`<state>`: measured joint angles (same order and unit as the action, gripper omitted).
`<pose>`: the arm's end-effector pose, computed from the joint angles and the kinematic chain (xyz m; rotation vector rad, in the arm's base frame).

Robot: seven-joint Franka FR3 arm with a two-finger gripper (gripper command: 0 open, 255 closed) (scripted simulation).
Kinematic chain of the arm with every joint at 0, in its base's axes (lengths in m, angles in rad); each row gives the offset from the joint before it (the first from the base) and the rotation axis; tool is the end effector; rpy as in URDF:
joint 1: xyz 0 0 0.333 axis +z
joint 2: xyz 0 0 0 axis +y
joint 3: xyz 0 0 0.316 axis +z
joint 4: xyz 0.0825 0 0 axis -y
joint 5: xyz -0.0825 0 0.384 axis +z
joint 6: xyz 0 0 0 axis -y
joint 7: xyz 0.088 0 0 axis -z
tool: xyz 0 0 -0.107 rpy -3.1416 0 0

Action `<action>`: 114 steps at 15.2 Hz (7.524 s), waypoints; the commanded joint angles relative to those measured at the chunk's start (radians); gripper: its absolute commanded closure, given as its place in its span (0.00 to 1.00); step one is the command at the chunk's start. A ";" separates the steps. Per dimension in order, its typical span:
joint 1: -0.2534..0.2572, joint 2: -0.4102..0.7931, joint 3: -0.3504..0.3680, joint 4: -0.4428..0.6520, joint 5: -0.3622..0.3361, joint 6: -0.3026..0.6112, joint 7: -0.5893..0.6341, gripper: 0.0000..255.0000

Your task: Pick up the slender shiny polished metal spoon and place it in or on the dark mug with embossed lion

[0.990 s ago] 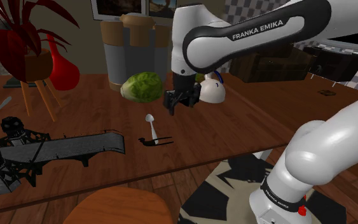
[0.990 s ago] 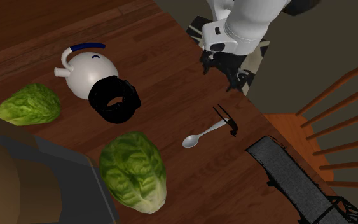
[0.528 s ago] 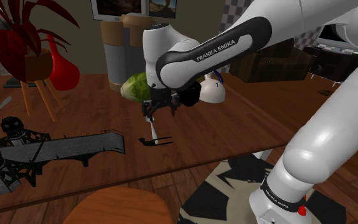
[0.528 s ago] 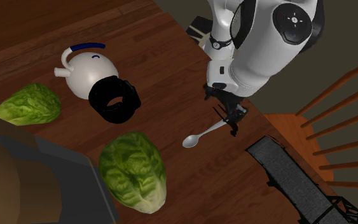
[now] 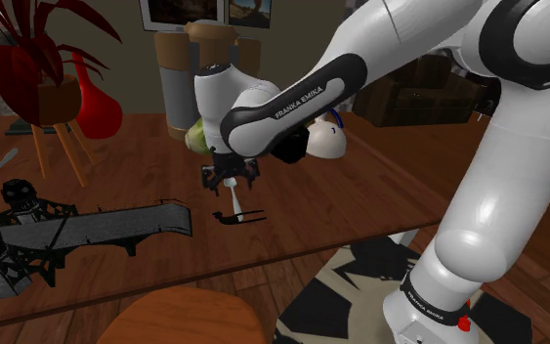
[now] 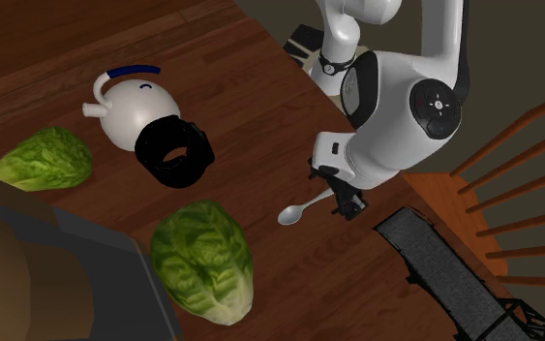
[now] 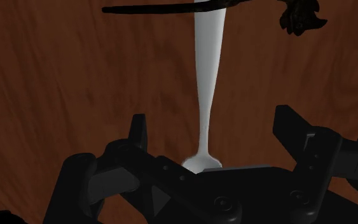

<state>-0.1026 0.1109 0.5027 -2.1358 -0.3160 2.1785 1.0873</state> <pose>0.5117 0.2007 0.3576 2.8647 -0.7322 0.1480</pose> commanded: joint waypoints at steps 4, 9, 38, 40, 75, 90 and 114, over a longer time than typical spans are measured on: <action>-0.002 0.039 -0.011 -0.023 -0.037 0.055 0.025 0.00; -0.002 0.039 -0.011 -0.023 -0.037 0.055 0.025 0.00; -0.012 -0.085 0.002 0.077 0.071 -0.138 -0.080 1.00; -0.012 -0.096 0.002 0.094 0.080 -0.162 -0.090 1.00; -0.203 -0.138 -0.216 0.281 0.115 -0.299 -0.548 1.00; -0.298 -0.011 -0.309 0.356 0.095 -0.215 -0.718 1.00; -0.297 0.002 -0.309 0.280 0.083 -0.129 -0.695 0.00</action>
<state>-0.4011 0.1212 0.1921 -1.8627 -0.2364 2.0647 0.3944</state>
